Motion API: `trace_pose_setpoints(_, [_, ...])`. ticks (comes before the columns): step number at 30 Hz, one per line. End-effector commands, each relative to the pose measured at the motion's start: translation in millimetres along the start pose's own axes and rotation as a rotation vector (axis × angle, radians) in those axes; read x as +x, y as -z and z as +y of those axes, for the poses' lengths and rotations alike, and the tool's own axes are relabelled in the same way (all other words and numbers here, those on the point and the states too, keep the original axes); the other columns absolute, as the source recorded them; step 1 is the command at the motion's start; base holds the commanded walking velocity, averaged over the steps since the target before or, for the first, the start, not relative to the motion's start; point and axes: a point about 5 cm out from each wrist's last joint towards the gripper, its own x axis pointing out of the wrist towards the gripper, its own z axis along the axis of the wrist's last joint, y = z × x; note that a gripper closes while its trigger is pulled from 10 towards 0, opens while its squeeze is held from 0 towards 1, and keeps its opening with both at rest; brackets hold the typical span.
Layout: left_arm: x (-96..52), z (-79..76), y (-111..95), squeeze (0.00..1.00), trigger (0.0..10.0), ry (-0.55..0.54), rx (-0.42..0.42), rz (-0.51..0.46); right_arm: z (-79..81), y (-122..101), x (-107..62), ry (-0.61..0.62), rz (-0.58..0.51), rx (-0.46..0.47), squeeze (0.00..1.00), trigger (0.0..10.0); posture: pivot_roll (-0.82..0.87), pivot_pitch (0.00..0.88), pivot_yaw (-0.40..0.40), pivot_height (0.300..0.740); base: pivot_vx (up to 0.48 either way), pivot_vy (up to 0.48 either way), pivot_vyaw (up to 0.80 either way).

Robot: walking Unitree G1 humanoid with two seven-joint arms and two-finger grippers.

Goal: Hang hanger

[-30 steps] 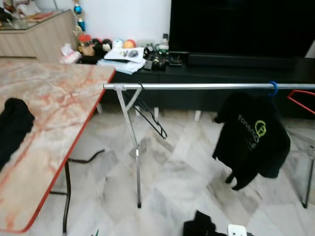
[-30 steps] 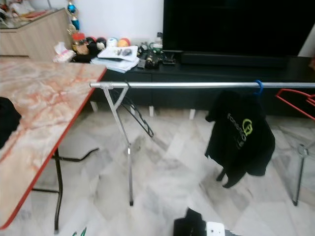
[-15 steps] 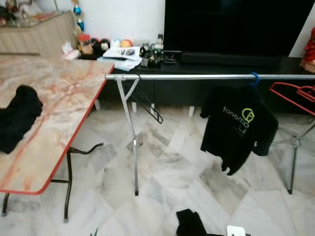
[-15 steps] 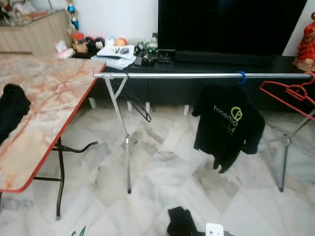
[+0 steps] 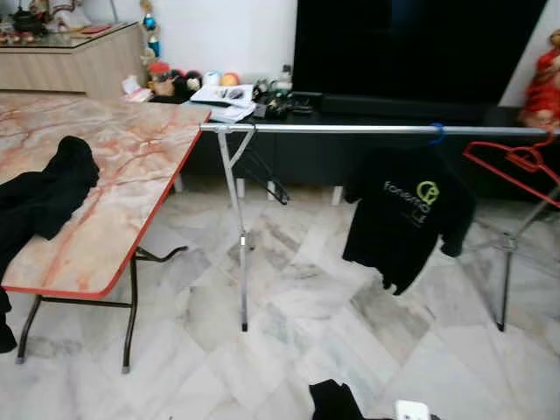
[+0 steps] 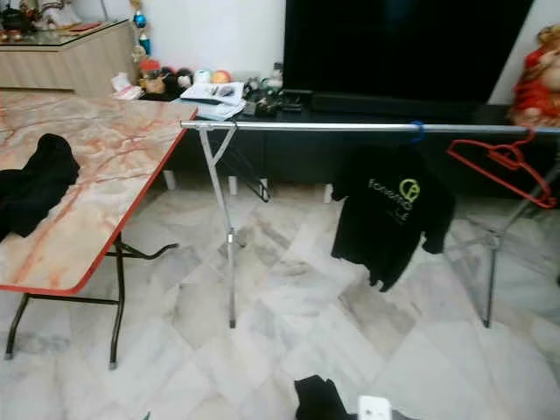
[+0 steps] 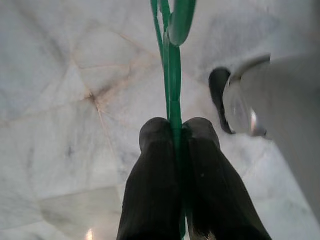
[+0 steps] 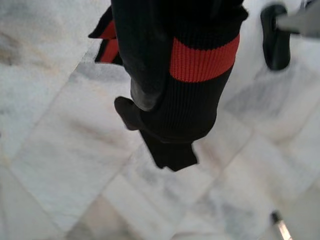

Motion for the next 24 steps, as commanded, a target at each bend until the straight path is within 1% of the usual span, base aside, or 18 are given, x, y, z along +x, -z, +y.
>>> trace_pose_setpoints(1, [-0.9,-2.8,5.2,0.0,10.0,0.007,-0.003,0.019,-5.2,-8.5,1.9,0.011,-0.026,-0.011,0.0,10.0,0.09,0.0,-0.012,0.74,-0.285,0.0,0.0])
trace_pose_setpoints(12, [-0.4,-2.3,3.6,0.0,10.0,0.002,-0.002,0.018,-6.2,-8.3,1.9,0.012,-0.025,-0.011,0.0,10.0,0.1,0.0,-0.018,0.74,-0.3,0.0,0.0])
trace_pose_setpoints(21, [0.0,-3.3,1.7,0.0,10.0,-0.004,-0.005,0.011,-8.3,-10.2,2.4,0.015,-0.03,-0.011,0.0,10.0,0.11,0.0,-0.028,0.74,0.0,0.0,0.0])
trace_pose_setpoints(24, [0.1,-4.1,0.8,0.0,10.0,-0.003,-0.009,0.007,-6.3,-17.1,3.7,0.011,-0.047,-0.011,0.0,10.0,0.1,0.0,-0.034,0.74,0.0,0.0,0.0])
